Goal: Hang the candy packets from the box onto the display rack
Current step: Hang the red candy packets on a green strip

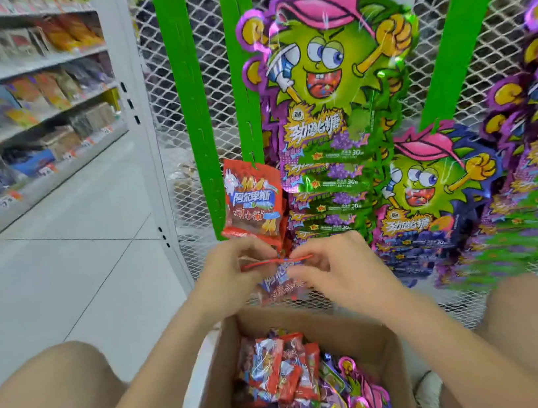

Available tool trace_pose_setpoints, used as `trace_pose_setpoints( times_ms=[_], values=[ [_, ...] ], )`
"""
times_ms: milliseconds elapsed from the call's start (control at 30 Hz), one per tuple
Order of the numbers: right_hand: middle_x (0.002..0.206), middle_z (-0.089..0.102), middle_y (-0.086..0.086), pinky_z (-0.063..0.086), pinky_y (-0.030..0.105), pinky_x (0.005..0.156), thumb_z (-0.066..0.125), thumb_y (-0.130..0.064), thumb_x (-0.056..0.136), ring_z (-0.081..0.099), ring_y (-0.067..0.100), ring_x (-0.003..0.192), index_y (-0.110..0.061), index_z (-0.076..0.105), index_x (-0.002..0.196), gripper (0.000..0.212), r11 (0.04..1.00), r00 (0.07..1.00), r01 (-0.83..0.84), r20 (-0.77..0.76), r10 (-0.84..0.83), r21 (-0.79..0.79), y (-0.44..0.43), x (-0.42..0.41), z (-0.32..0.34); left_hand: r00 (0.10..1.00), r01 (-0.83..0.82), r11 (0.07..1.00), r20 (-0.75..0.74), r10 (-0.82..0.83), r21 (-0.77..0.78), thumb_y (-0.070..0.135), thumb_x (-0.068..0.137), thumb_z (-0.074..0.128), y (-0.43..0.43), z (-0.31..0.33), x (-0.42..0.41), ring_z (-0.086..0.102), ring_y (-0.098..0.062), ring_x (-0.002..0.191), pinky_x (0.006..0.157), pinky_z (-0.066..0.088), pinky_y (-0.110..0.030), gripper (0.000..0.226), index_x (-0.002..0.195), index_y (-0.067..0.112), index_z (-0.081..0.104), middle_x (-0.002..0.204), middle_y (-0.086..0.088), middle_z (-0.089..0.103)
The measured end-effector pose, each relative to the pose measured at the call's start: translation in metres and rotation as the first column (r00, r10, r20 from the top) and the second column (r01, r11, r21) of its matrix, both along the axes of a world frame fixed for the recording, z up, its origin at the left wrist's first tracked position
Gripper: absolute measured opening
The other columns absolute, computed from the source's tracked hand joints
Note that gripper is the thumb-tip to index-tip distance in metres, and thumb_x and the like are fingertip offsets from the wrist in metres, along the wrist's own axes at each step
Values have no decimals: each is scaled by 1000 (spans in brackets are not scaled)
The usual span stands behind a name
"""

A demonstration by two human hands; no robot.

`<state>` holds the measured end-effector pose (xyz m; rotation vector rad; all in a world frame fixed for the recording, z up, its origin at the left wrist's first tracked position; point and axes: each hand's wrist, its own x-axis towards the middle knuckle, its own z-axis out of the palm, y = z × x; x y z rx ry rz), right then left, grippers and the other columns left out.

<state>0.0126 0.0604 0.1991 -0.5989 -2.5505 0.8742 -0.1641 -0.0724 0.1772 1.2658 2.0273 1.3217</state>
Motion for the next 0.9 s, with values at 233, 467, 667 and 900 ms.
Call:
trace_pose_setpoints(
  times_ms=[233,467,667,900],
  values=[
    [75,44,-4,45,33,56,75,-39,93,51,20,64,-20,74,81,23,780,853,422,-495,-168,461,5,-30,64,967,-247,910,18,256,334,8,79,61,24,76,-6,60,-10,127,99,55,-27,62,136,33,58,135,18,61],
    [105,56,6,49,35,89,72,-24,98,57,27,98,-9,69,98,16,803,866,275,-498,32,530,33,-75,95,963,-267,872,143,227,411,21,86,52,70,102,-22,60,-2,126,108,51,-31,60,147,21,55,139,9,63],
    [106,66,7,49,36,95,74,-17,97,59,26,102,-6,72,99,11,812,843,229,-526,110,536,49,-87,69,948,-316,851,95,304,419,34,107,57,87,100,-34,64,1,91,87,53,-30,12,114,31,66,101,13,70],
    [104,67,9,50,42,92,77,-13,91,60,29,101,-3,70,93,13,821,841,199,-524,137,535,62,-80,63,844,-361,829,-228,485,426,31,104,66,67,99,-52,66,-13,80,77,54,-38,22,90,17,75,78,10,70]
  ],
)
